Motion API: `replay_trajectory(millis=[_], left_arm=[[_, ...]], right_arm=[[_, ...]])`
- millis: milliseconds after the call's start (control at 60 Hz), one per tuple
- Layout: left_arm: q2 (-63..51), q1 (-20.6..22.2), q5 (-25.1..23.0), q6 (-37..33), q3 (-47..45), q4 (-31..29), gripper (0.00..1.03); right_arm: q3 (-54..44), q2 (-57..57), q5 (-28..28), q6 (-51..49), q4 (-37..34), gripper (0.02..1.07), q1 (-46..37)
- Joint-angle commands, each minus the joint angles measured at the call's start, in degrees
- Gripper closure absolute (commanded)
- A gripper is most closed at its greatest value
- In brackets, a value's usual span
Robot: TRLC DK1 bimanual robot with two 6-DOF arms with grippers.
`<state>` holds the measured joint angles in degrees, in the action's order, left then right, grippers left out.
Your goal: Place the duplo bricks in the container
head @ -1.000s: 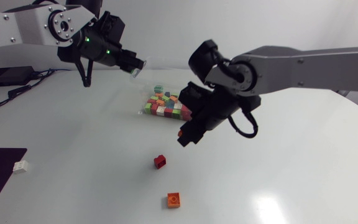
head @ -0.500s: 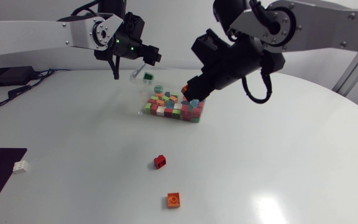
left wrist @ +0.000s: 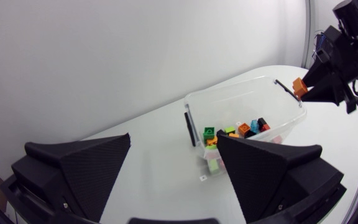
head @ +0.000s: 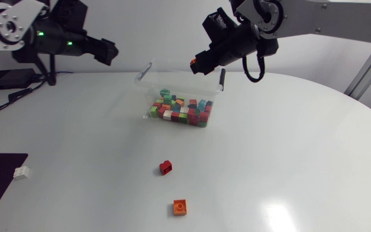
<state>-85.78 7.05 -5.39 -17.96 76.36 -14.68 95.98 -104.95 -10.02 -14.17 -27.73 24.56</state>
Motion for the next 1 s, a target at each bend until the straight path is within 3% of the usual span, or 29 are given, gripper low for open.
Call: replay_trajectory(millis=[0,67,233,367,433,567,717,983], left_arm=[[4.39,-3.27,-0.94,-3.84,-6.48,-1.76,0.05],[7.12,-5.64,-1.73,-6.39,-11.32,-2.46,0.05],[12.39,-10.74,-3.31,-13.42,-21.07,-3.16,0.05],[14.85,-16.28,-5.69,-20.19,-24.15,-6.24,0.05],[15.47,-18.65,-5.86,-22.74,-24.85,-8.35,0.05],[16.52,-23.57,-5.95,-23.88,-25.64,-10.64,0.05],[14.59,-27.26,-5.60,-17.03,-26.35,-13.62,0.05],[4.92,-37.99,-1.73,-6.57,-28.28,-10.72,0.06]], right_arm=[[2.98,-3.86,0.35,-1.21,1.53,0.75,-0.65],[4.91,-6.24,1.58,-1.65,2.50,0.74,-1.09],[11.86,-13.44,2.90,-2.35,1.71,0.55,-2.41],[17.75,-18.98,5.54,-4.90,-0.84,0.20,-2.50],[18.19,-19.33,5.89,-5.16,-0.93,0.12,-2.50],[15.20,-17.66,5.80,-5.25,0.22,0.10,-2.67],[10.71,-13.71,6.24,-4.37,2.50,0.10,-2.58],[7.20,-5.18,8.00,-1.82,0.57,0.10,-1.00]])
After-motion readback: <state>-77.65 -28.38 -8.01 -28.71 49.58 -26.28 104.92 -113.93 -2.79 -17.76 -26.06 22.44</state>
